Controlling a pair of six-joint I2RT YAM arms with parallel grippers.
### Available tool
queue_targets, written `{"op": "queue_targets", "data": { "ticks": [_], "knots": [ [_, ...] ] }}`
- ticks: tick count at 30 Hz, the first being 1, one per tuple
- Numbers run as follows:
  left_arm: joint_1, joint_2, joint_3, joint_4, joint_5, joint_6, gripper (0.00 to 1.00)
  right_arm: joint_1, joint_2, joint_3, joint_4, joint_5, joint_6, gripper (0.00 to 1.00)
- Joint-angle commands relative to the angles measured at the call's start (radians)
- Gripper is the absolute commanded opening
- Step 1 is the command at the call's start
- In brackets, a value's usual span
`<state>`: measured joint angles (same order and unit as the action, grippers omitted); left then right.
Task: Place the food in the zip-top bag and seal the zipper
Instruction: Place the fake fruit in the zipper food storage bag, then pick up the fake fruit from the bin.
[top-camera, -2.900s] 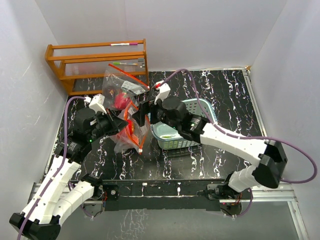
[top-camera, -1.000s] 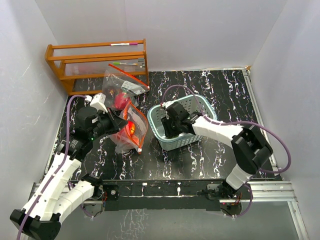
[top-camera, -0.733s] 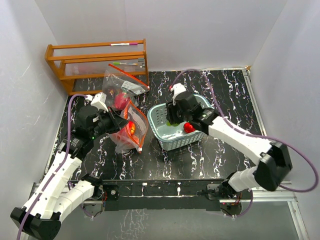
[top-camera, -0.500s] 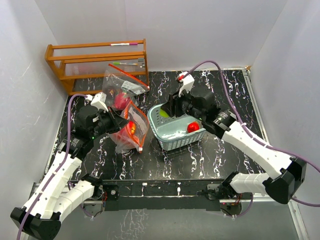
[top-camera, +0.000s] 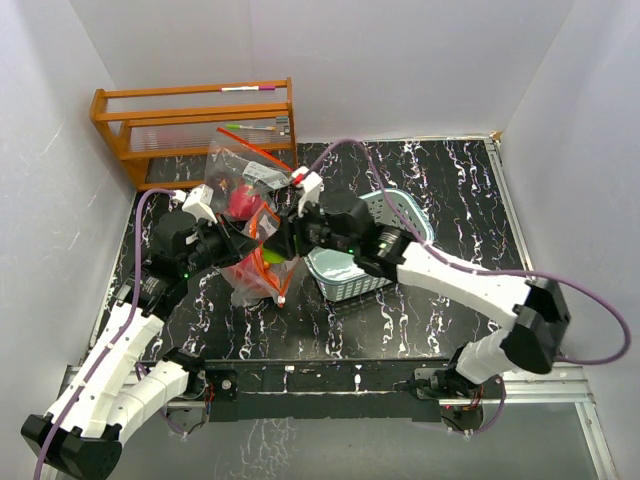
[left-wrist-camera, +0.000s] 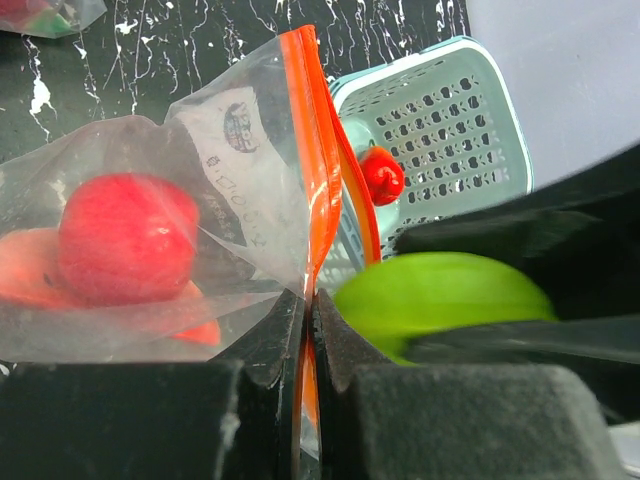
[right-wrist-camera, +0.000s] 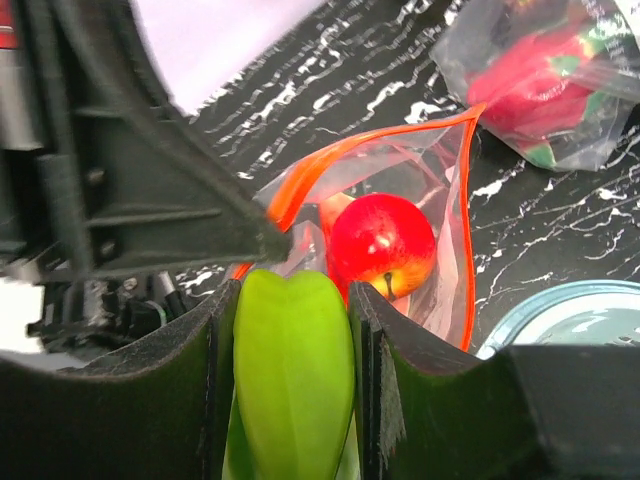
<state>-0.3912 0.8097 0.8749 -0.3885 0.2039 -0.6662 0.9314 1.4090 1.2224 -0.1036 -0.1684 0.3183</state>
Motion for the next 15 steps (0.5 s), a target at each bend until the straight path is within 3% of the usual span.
{"op": "queue_targets", "data": {
  "ticks": [1,3,6,9,15],
  "knots": [
    [-0.005,-0.021,0.007,0.02,0.02,0.0,0.0,0.036,0.099,0.113,0.004,0.151,0.013,0.13],
    [-0.005,-0.024,0.009,0.021,0.023,0.0,0.0,0.041,0.12,0.113,0.01,0.182,0.026,0.28],
    [-0.005,-0.026,0.009,0.022,0.024,0.002,0.0,0.041,0.123,0.086,0.058,0.199,0.044,0.6],
    [-0.005,-0.03,0.006,0.017,0.021,0.005,0.0,0.042,0.121,0.087,0.064,0.212,0.046,0.78],
    [-0.005,-0.034,-0.006,0.017,0.015,0.006,0.0,0.042,0.055,0.062,0.059,0.222,0.037,0.83]
  ]
}}
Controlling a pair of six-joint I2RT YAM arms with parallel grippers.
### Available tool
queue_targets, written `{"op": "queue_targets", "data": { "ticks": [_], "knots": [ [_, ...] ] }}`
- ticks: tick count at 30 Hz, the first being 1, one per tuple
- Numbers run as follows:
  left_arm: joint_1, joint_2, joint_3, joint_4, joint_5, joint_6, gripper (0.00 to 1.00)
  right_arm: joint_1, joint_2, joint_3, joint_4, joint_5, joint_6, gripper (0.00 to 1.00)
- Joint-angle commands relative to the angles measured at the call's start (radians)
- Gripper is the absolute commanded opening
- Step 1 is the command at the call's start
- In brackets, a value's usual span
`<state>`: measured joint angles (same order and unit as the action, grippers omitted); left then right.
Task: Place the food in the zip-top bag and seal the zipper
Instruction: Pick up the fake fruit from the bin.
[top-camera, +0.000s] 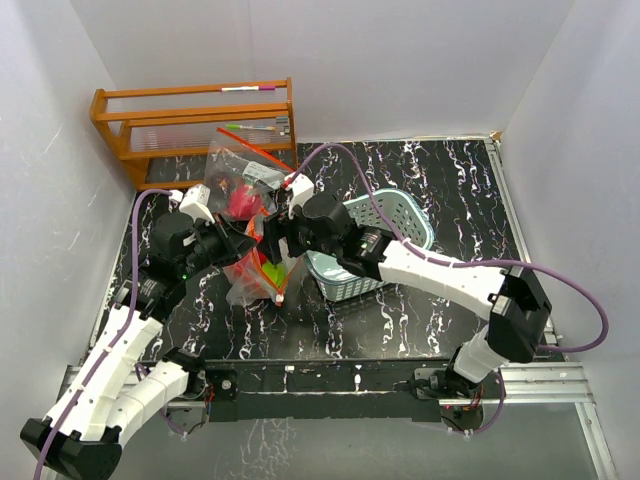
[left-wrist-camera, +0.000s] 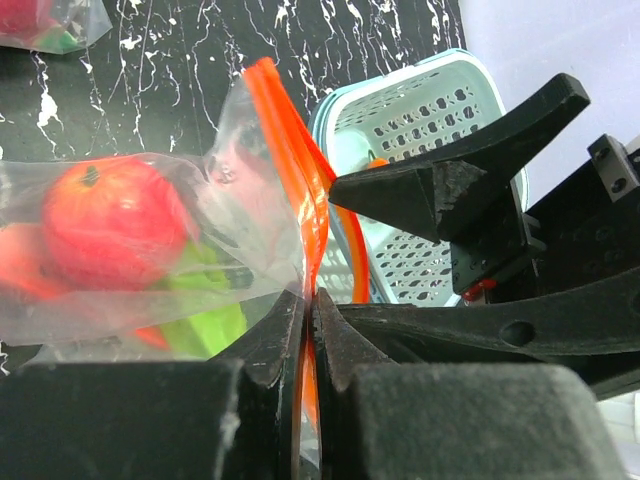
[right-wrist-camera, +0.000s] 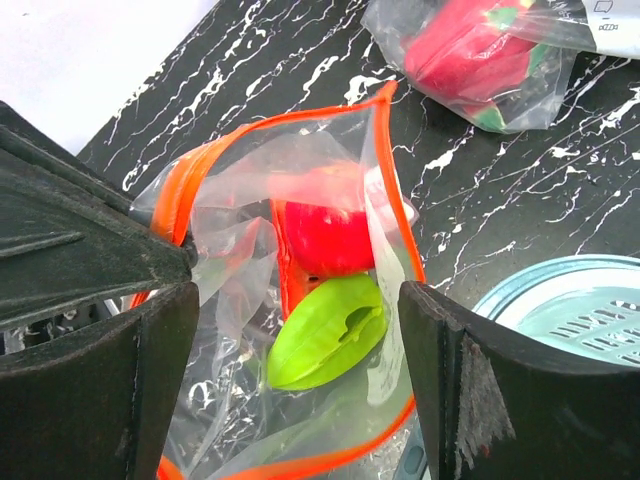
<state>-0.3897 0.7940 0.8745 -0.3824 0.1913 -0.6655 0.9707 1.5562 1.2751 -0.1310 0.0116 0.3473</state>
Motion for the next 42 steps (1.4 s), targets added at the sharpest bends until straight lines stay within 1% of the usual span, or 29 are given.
{"op": "queue_targets", "data": {
  "ticks": [1,4,6,9,12,16,17,19,20,28,35,40,42],
  "knots": [
    [-0.006,-0.019,-0.006,0.011,0.028,0.004,0.0,0.003,-0.116,0.0,0.081,0.054,0.007,0.83],
    [-0.006,-0.018,-0.007,0.01,0.029,0.005,0.0,0.002,-0.196,-0.036,0.025,0.145,0.003,0.84],
    [-0.007,-0.018,-0.006,0.01,0.029,0.006,0.0,-0.007,-0.218,-0.035,-0.083,0.26,0.022,0.87],
    [-0.006,-0.021,-0.01,0.012,0.029,0.006,0.0,-0.077,-0.229,-0.045,-0.251,0.376,0.081,0.89],
    [-0.006,-0.022,-0.019,0.019,0.033,0.005,0.0,-0.189,-0.241,-0.105,-0.342,0.366,0.13,0.9],
    [-0.006,-0.021,-0.02,0.025,0.04,0.001,0.0,-0.292,-0.226,-0.163,-0.408,0.347,0.125,0.91],
    [-0.006,-0.021,-0.02,0.025,0.04,0.001,0.0,-0.307,-0.213,-0.173,-0.416,0.338,0.114,0.92],
    [-0.006,-0.021,-0.02,0.025,0.037,0.002,0.0,-0.327,-0.185,-0.183,-0.423,0.321,0.093,0.99],
    [-0.006,-0.021,-0.02,0.025,0.037,0.002,0.0,-0.332,-0.168,-0.185,-0.423,0.322,0.084,0.99],
    [-0.006,-0.026,-0.02,0.013,0.025,0.01,0.0,-0.357,-0.029,-0.179,-0.416,0.346,0.053,0.99],
    [-0.008,-0.024,-0.012,0.002,0.013,0.025,0.0,-0.361,0.082,-0.175,-0.407,0.425,0.084,0.99],
    [-0.008,-0.02,-0.012,-0.001,0.007,0.029,0.0,-0.364,0.134,-0.169,-0.4,0.437,0.088,1.0],
    [-0.008,-0.019,-0.012,-0.001,0.005,0.029,0.0,-0.365,0.142,-0.169,-0.396,0.435,0.084,0.96]
  ]
}}
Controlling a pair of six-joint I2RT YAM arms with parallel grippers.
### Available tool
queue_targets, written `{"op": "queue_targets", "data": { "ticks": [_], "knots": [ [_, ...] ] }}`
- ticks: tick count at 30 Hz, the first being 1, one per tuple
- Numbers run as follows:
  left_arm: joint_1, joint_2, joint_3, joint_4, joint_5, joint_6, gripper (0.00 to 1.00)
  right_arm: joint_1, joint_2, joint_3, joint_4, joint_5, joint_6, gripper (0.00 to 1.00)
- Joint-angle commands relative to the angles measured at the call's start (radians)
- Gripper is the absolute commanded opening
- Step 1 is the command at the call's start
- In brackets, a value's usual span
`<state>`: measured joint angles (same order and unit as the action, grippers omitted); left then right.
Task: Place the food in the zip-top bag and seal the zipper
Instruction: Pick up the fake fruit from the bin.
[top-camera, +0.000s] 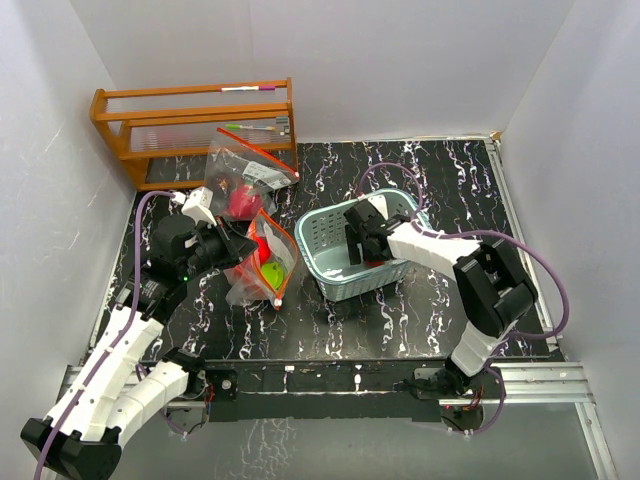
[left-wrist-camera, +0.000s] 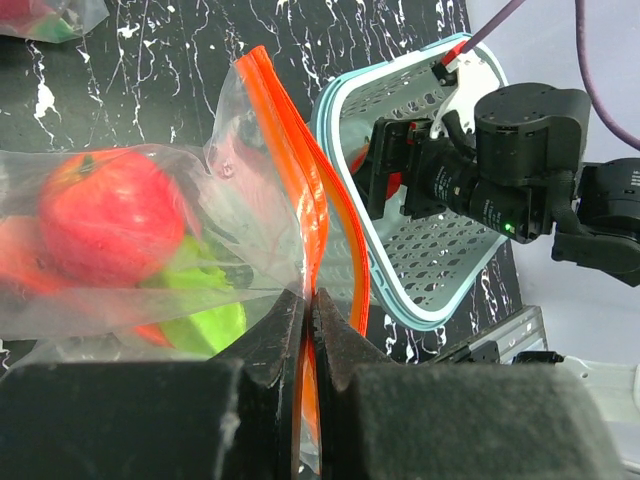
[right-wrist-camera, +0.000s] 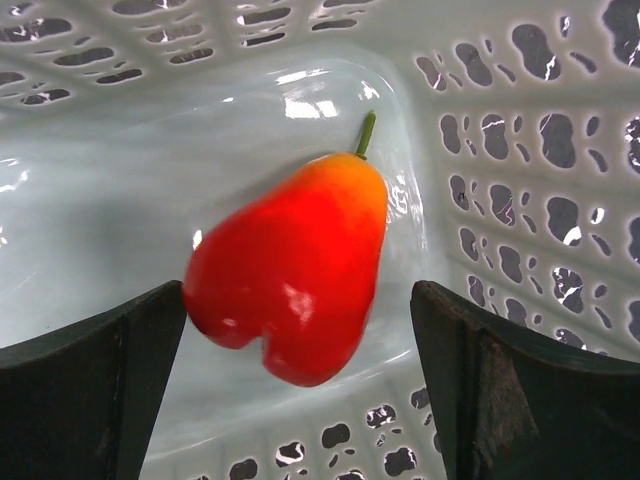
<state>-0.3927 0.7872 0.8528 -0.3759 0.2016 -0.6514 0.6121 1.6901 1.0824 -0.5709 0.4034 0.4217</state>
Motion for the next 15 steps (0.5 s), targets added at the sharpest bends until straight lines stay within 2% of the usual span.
{"op": "queue_targets", "data": {
  "ticks": [1,4,6,11,15],
  "knots": [
    [-0.005,-0.011,0.009,-0.008,-0.007,0.016,0.0,-0.007,0.008,0.024,0.047,0.039,0.006,0.91],
    [-0.005,-0.009,0.008,-0.008,-0.008,0.015,0.0,-0.006,-0.001,0.02,0.059,0.037,0.001,0.68],
    [-0.005,-0.007,0.008,-0.006,-0.008,0.013,0.0,-0.006,-0.017,0.016,0.067,0.033,-0.005,0.58],
    [-0.005,0.0,0.006,0.0,-0.004,0.01,0.0,-0.006,-0.083,0.019,0.074,-0.007,-0.014,0.43],
    [-0.005,0.005,0.006,0.003,-0.004,0.007,0.0,-0.006,-0.204,0.048,0.076,-0.154,-0.047,0.4]
  ]
}}
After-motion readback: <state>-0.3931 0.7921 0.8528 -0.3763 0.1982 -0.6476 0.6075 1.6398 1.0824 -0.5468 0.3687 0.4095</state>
